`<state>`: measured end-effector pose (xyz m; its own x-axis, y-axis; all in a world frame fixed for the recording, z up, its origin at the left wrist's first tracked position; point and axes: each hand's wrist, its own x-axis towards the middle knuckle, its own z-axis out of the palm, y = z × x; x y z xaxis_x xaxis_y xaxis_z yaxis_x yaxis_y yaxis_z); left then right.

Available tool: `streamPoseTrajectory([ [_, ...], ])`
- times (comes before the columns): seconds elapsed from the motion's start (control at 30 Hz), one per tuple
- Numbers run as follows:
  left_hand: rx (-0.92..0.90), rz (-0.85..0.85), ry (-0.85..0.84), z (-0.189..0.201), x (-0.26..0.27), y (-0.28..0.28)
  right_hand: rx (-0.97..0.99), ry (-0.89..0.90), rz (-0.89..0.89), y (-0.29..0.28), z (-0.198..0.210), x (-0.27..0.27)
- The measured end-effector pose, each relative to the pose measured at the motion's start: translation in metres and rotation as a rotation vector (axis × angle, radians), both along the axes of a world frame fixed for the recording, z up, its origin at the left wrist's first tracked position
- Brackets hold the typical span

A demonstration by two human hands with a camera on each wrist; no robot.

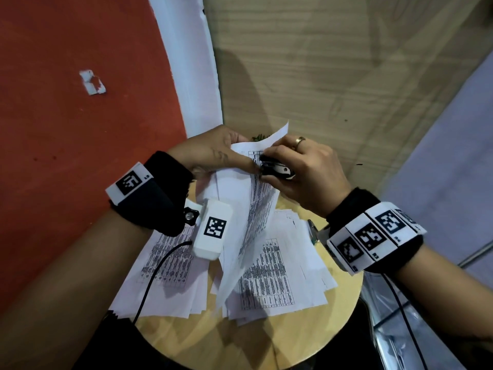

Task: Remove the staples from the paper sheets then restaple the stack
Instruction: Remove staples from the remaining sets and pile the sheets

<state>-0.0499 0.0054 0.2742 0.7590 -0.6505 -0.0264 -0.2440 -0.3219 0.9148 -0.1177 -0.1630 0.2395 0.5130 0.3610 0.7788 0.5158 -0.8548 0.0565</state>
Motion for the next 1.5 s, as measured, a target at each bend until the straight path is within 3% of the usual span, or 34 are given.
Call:
streamPoseTrajectory([
  [0.27, -0.066, 0.050, 0.035, 0.001, -0.008, -0.002, 0.118, 0.119, 0.051, -0.007, -0.002, -0.002],
  [0.37, -0.055, 0.069, 0.043, 0.000, -0.005, 0.002, 0.253, 0.116, 0.061, -0.014, -0.004, -0.003],
  [0.43, -0.054, 0.087, 0.068, -0.001, -0.004, 0.005, 0.500, 0.163, 0.090, -0.020, -0.008, -0.005],
  [0.6, -0.074, 0.105, 0.101, -0.006, -0.005, 0.003, 1.295, 0.573, 0.223, -0.009, -0.012, -0.013],
  [0.7, -0.091, 0.139, 0.100, -0.010, -0.005, -0.002, 1.551, 0.725, 0.308, 0.004, -0.016, -0.013],
  [1.2, -0.151, 0.138, -0.090, -0.028, -0.004, -0.011, 1.627, 0.872, 0.098, 0.025, -0.006, 0.004],
  [1.37, -0.161, 0.152, -0.074, -0.031, -0.002, -0.012, 1.555, 0.749, 0.054, 0.036, -0.005, 0.010],
  [1.5, -0.061, 0.130, -0.135, -0.032, 0.000, -0.012, 1.424, 0.642, -0.046, 0.045, -0.011, 0.009],
])
